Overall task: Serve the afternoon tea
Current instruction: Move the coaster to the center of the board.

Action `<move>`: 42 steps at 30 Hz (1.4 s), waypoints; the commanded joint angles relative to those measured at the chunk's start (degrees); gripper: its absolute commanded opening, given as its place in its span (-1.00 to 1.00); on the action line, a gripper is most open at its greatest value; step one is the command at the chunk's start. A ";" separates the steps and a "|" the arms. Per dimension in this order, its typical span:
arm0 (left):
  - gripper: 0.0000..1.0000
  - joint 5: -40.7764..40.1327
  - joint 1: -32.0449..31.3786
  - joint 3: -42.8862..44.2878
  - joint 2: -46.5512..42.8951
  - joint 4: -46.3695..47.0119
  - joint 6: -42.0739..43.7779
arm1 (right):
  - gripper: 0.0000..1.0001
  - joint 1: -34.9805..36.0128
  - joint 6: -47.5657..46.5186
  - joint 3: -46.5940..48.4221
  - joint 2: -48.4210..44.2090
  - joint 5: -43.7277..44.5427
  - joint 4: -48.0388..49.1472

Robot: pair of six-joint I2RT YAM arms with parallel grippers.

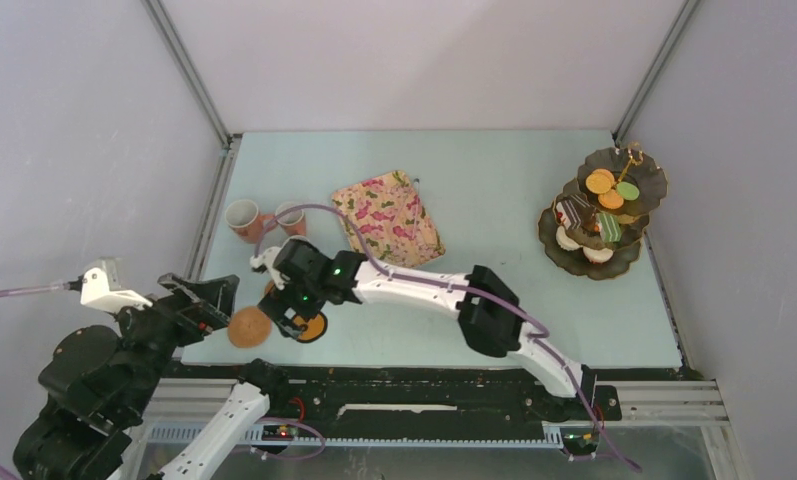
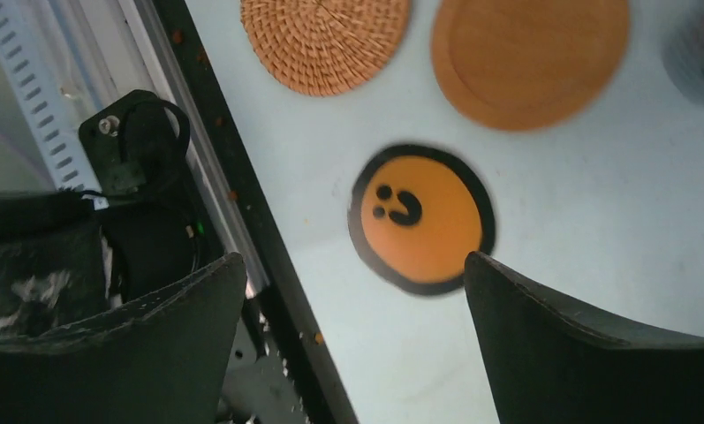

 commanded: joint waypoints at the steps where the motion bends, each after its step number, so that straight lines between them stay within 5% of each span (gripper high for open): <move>1: 0.91 2.91 0.37 2.98 0.92 -2.14 0.96 | 0.95 1.72 -6.30 11.43 5.73 1.85 -3.24; 8: 0.98 4.65 0.38 2.86 0.26 -1.04 0.26 | 0.99 2.60 -8.27 13.03 9.42 8.17 -6.78; 32: 0.97 7.78 0.38 0.18 1.27 2.07 -1.79 | 0.99 4.77 -12.61 14.15 16.38 9.74 -5.50; 40: 0.97 7.76 0.38 -0.12 1.19 2.39 -2.00 | 0.77 3.85 -9.45 15.03 18.67 14.18 -7.37; 42: 0.97 7.89 0.38 -0.29 1.06 2.35 -1.97 | 0.85 3.62 -9.43 14.86 18.79 15.34 -7.50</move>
